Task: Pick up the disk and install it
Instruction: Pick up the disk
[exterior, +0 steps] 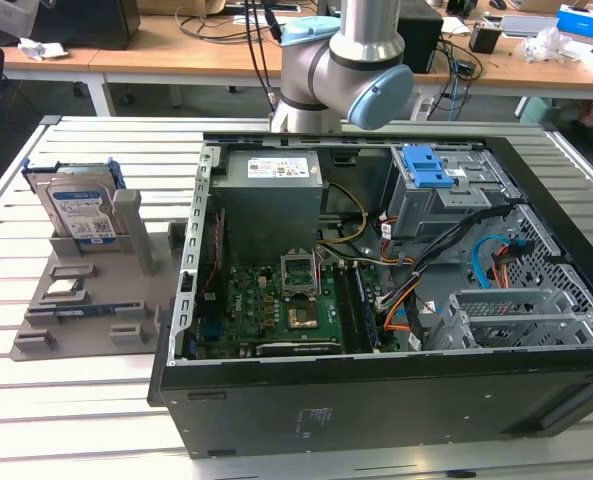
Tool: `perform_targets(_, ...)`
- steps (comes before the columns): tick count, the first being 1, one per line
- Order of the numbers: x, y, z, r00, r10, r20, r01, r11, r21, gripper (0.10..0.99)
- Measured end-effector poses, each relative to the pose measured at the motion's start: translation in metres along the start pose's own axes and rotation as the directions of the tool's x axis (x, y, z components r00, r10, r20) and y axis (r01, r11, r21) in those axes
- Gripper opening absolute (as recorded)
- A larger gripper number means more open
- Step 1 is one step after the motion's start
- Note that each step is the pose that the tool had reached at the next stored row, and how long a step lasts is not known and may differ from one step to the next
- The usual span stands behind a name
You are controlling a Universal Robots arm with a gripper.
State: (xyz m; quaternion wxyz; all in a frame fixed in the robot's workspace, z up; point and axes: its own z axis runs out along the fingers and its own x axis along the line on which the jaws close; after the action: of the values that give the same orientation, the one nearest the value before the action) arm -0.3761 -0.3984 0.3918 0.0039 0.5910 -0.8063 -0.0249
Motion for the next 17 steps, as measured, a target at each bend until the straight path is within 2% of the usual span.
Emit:
perform_targets(4, 0.0000, -0.0001, 0.0000, 0.9963, -0.086, -0.0038, 0.086, 0.9963, -0.002, 0.106)
perform_targets(5, 0.0000, 0.0000, 0.0001, 0.9933, -0.115, -0.0049, 0.115, 0.9933, -0.003, 0.106)
perform_targets(8, 0.0000, 0.0000, 0.0000, 0.9877, -0.156, -0.0067, 0.156, 0.9877, -0.004, 0.106)
perform_targets(11, 0.0000, -0.0001, 0.0000, 0.9795, -0.201, -0.0086, 0.201, 0.9795, -0.006, 0.106)
perform_targets(13, 0.0000, 0.0000, 0.0000, 0.9761, -0.217, -0.0092, 0.217, 0.9761, -0.006, 0.106)
perform_targets(17, 0.0000, 0.0000, 0.0000, 0.9760, -0.218, -0.0092, 0.218, 0.9760, -0.006, 0.106)
